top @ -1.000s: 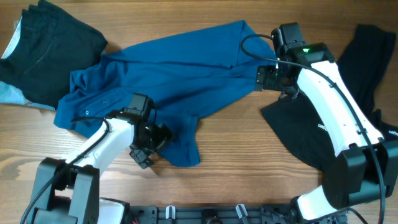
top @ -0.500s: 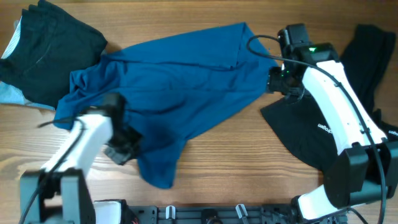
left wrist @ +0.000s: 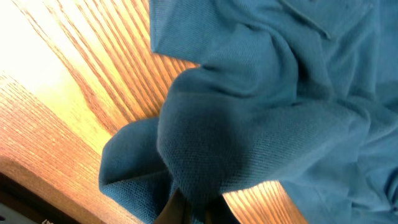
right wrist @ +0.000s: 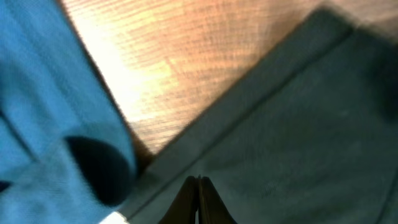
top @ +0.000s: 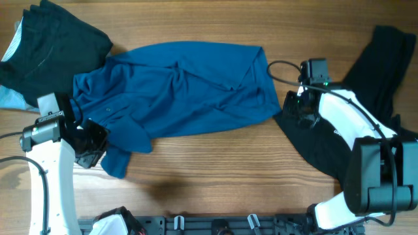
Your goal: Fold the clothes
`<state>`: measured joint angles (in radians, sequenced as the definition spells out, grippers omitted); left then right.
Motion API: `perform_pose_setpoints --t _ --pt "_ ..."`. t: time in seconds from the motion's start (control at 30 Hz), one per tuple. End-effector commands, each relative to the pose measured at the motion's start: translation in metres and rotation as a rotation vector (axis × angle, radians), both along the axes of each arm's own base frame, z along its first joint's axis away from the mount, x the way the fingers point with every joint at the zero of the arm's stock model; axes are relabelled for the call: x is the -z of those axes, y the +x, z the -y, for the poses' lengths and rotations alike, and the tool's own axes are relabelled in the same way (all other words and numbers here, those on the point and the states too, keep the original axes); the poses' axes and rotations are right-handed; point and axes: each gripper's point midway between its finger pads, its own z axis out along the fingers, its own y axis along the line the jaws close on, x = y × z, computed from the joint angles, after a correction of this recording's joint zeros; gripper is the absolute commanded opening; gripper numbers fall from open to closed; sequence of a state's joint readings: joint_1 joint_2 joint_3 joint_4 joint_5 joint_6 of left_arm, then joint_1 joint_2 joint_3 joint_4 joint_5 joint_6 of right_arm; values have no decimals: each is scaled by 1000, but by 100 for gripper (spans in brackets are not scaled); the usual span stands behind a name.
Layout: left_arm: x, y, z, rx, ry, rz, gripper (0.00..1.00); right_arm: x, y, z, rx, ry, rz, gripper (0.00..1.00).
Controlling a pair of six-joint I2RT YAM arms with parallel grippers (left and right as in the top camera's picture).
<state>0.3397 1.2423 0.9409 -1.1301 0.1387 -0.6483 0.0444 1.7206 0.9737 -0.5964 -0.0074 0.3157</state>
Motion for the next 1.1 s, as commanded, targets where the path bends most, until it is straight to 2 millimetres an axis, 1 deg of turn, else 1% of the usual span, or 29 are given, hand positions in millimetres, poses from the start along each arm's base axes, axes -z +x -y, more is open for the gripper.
perform_pose_setpoints --t 0.0,0.03,0.1,0.17,0.2,0.27,0.3,0.33,0.4,0.43,0.47,0.5,0.57,0.6,0.67,0.7,0.73,0.77,0.8,0.83,0.87,0.9,0.93,1.0,1.03,1.07 --pt "-2 2 4 37 5 4 4 24 -17 9 27 -11 -30 5" --pt "-2 2 5 41 5 3 4 28 -19 16 44 -28 -37 5" --pt "-2 1 6 46 4 1 4 36 -27 40 121 -80 -67 5" --pt "-2 1 6 46 4 1 4 40 -33 68 197 -124 -90 4" --pt "-2 1 6 46 4 0 4 40 -36 89 255 -147 -93 5" --pt "-1 0 7 46 3 -3 4 35 -43 127 377 -155 -93 4" --pt "-1 0 7 46 3 -4 4 32 -49 152 459 -152 -97 4" --pt "-1 0 7 46 3 -4 4 28 -57 169 532 -146 -105 4" --pt "-1 0 7 46 3 -3 4 18 -79 205 745 -118 -135 4" --pt "-1 0 7 46 3 -3 4 12 -88 218 815 -100 -147 7" --pt "-1 0 7 46 3 -3 4 6 -93 227 870 -79 -145 9" --pt "-1 0 7 46 3 -3 4 1 -92 232 891 -51 -134 11" --pt "-1 0 7 46 3 -3 4 -13 -85 240 915 6 -86 16" --pt "-1 0 7 46 3 -3 4 -23 -76 240 904 43 -45 18" --pt "-1 0 7 46 2 -3 4 -52 -42 229 742 154 85 29" --pt "-1 0 7 45 3 -3 4 -70 -24 218 646 212 158 37" --pt "-2 1 6 45 4 0 4 -91 -5 201 531 281 238 47" --pt "-2 1 6 45 4 1 4 -105 6 187 444 320 288 49" --pt "-2 2 6 42 4 3 5 -120 18 165 346 366 335 50" --pt "-2 3 6 42 5 6 5 -130 25 142 238 397 363 51" --pt "-2 3 6 42 6 7 6 -133 29 121 160 417 363 52" --pt "-2 3 6 42 6 8 5 -133 32 96 78 433 343 56" --pt "-2 3 6 42 6 8 5 -130 32 75 9 439 318 57" --pt "-2 3 6 43 6 7 5 -120 32 25 -147 447 262 59" --pt "-2 3 6 43 6 7 5 -111 31 6 -203 419 225 60" --pt "-2 3 6 43 6 7 5 -101 29 -6 -237 381 190 61"
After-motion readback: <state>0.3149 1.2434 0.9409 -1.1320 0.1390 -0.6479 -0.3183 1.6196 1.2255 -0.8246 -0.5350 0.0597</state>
